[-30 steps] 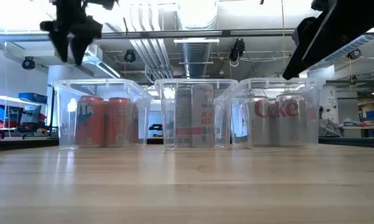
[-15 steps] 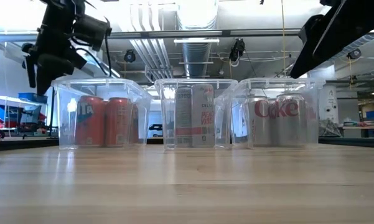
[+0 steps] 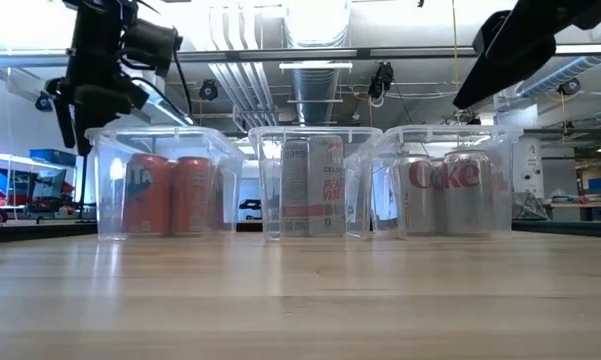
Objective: Sort soda cans
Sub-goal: Put the red soda can into the left transparent bin, then return to Home Position
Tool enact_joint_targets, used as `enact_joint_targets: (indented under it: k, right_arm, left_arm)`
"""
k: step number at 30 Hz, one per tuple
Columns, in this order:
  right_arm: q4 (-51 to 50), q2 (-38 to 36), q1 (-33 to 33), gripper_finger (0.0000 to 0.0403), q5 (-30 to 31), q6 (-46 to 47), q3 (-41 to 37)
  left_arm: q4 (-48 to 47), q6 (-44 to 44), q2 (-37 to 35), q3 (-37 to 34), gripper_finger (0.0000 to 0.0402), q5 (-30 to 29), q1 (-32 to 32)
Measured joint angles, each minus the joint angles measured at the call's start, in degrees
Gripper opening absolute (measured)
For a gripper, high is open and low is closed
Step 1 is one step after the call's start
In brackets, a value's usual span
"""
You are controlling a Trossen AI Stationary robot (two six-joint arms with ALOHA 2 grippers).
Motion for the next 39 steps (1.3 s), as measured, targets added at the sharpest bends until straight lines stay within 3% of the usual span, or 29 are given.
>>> enact_joint_targets:
  k: [9,17,22,26,29,33,39]
  right_arm:
    - [0.8,0.0,0.0,0.0384,1.5,0.1,0.4]
    - [1.7,0.0,-1.1,0.0384,1.4,-1.0,0.4]
    - [5.3,0.0,-4.4,0.0384,1.3,-8.7,0.5]
    - [8.7,0.0,-8.0,0.0384,1.4,-19.9,2.4]
    - [13.4,0.0,-10.5,0.0384,1.4,-30.8,3.9]
    - [22.9,-0.1,-14.3,0.0384,-0.1,-42.3,3.6]
    - [41.7,1.1,-21.4,0.0364,-6.2,-46.7,-3.3]
  left_arm:
    - [3.3,1.5,0.0,0.0,0.0310,-0.1,0.0]
    - [-0.1,5.1,-1.4,0.2,0.0310,0.0,0.0]
    - [-5.6,6.0,-6.9,4.2,0.0310,0.0,-0.1]
    - [-3.4,5.8,-16.0,6.8,0.0310,1.4,-1.7]
    - [6.2,6.6,-25.1,5.1,0.0311,6.0,-4.5]
    - [26.6,8.9,-38.0,-3.4,0.0311,15.7,-9.2]
    - [54.9,9.2,-49.7,-22.5,0.0311,21.5,-14.3]
